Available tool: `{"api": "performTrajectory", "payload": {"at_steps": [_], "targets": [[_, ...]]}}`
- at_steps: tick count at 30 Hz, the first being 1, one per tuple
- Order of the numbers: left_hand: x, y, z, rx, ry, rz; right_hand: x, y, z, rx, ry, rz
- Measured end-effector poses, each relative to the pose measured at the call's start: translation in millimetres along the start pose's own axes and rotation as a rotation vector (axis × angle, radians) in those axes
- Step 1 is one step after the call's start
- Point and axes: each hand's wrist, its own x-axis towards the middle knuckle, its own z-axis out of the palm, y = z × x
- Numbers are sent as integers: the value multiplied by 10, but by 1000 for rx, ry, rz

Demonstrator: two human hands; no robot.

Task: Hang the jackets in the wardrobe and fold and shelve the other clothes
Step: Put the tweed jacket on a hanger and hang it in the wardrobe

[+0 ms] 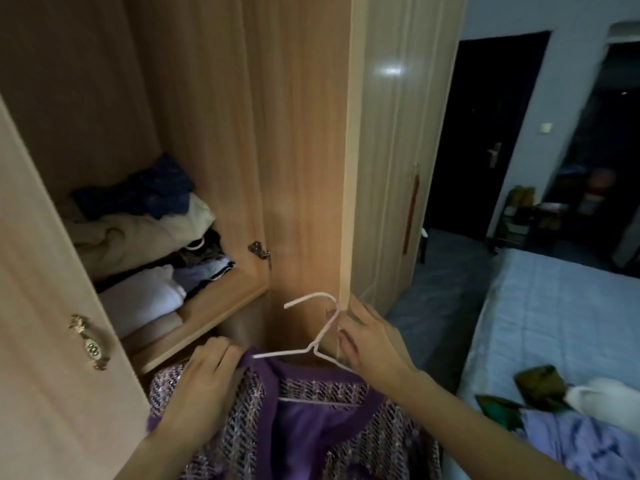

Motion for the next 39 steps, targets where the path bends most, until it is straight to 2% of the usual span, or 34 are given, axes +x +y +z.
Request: {"api": "performTrajectory", "payload": {"at_steps": [3,6,13,18,24,27,29,31,39], "targets": [[172,107,128,18,-42,38,-54,234,-116,11,46,81],[351,223,200,48,-26,97,-80,418,-147,-86,58,156],[731,402,248,36,86,154,94,901,-167,-110,-44,211],[926,445,313,55,35,102,265,1141,-203,-54,-84,247],[1062,527,308,71,-30,33,139,1265,-156,135,-68,146],[1084,525,309,62,-33,-12,54,1273,-204,228,51,98],[1081,525,295,64,7,-31,-7,1233,-203,223,71,-1],[1072,531,241,75,50,-52,-33,1196,-163,214,17,-105],[793,283,-129,152,184,-172,182,1139,-82,410,-160,-70]]}}
